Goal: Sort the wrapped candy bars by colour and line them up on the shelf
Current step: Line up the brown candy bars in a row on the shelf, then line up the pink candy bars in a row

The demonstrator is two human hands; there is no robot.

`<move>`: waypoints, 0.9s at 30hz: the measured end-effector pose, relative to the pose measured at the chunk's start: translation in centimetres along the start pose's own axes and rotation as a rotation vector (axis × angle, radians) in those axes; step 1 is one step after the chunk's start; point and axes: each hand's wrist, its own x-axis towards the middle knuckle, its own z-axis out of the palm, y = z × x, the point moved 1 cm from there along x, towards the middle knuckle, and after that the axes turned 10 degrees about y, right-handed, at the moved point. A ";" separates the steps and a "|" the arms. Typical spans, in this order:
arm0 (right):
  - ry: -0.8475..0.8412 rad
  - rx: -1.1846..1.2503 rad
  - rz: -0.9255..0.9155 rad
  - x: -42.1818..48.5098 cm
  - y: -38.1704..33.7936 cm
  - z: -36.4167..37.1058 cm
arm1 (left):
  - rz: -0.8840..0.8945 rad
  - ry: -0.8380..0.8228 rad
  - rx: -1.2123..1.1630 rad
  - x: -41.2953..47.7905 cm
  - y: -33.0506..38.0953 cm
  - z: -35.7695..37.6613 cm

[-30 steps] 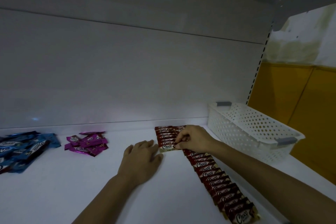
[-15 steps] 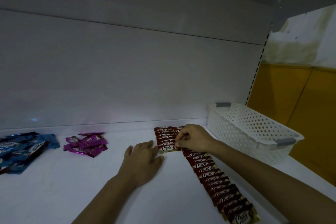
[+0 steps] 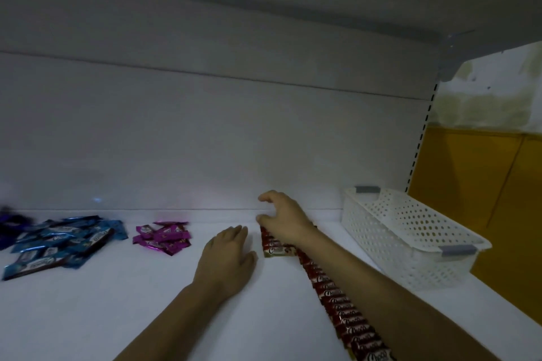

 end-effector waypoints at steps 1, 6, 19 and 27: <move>-0.003 0.038 0.006 0.1 -1.0 0.9 | 0.009 -0.005 0.047 -0.3 -0.2 -0.7; -0.069 0.187 0.091 -0.9 -4.8 6.5 | -0.030 -0.034 0.245 -3.3 -3.2 -5.3; -0.010 -0.008 0.014 0.1 -9.4 16.0 | -0.205 0.102 0.084 -4.5 -10.5 -7.1; -0.036 -0.149 -0.012 3.1 -8.6 18.0 | -0.165 -0.045 0.045 -1.9 -14.9 -6.1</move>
